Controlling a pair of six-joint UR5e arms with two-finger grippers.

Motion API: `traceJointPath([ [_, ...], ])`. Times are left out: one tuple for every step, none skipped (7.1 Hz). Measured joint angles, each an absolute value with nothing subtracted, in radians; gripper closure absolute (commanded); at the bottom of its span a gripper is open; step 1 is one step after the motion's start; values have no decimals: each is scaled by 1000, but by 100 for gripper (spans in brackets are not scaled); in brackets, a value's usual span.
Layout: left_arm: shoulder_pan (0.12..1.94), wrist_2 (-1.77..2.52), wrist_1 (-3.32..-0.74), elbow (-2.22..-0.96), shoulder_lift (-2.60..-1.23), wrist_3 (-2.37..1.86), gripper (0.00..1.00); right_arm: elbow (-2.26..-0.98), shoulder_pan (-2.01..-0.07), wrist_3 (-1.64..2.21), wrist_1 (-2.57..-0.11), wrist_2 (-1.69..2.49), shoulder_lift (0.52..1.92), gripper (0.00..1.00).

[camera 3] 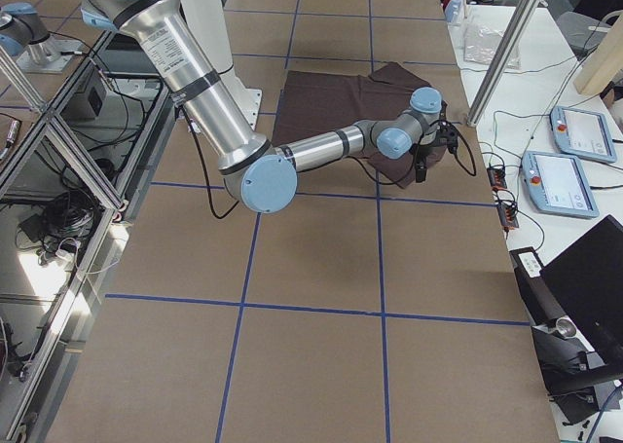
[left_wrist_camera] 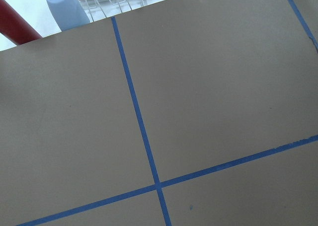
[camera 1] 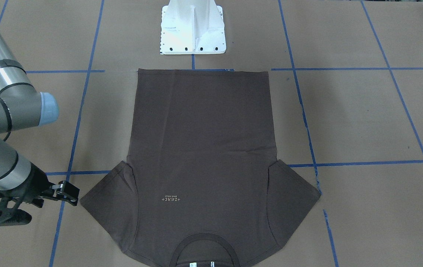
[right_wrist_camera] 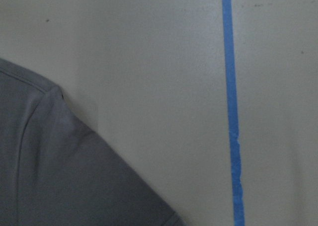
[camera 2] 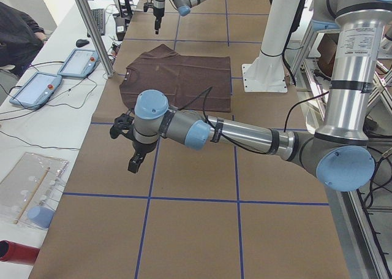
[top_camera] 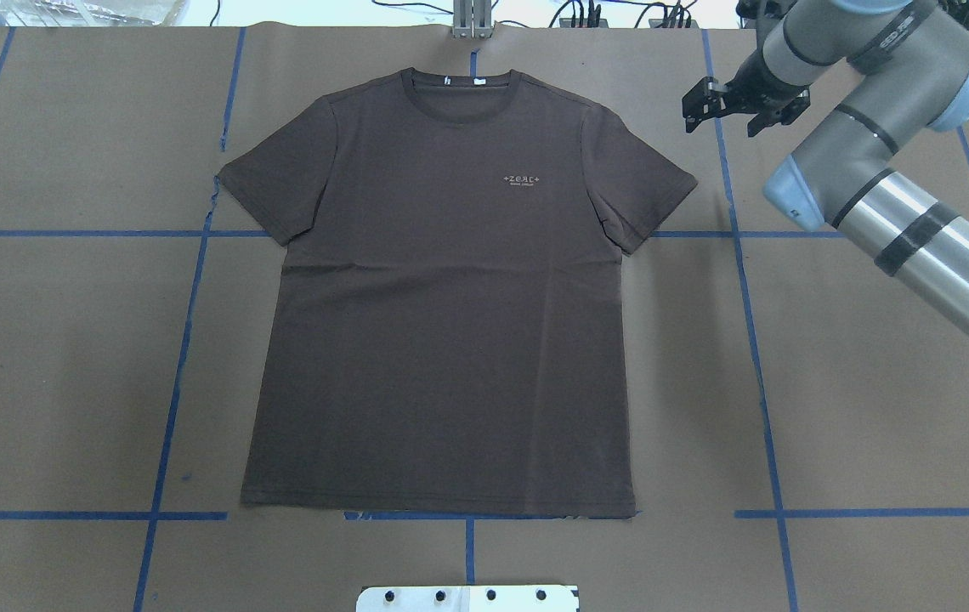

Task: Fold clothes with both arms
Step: 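Move the right gripper over the sleeve nearest it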

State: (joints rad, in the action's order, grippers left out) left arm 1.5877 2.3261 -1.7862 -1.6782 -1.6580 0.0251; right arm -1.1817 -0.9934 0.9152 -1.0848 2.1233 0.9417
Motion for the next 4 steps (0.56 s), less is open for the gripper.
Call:
traceJointPath([
  [1587, 2326, -1787, -1671, -1665, 25, 0, -1144, -969, 949, -1051, 2113, 936, 0],
  [1586, 2328, -1787, -1669, -1669, 26, 0, -1119, -958, 960, -1039, 2109, 931, 0],
  [1586, 2328, -1787, -1668, -1670, 26, 0, -1098, -952, 962, -1035, 2108, 924, 0],
  [1587, 2328, -1788, -1668, -1670, 27, 0, -1083, -947, 961, -1034, 2107, 919, 1],
])
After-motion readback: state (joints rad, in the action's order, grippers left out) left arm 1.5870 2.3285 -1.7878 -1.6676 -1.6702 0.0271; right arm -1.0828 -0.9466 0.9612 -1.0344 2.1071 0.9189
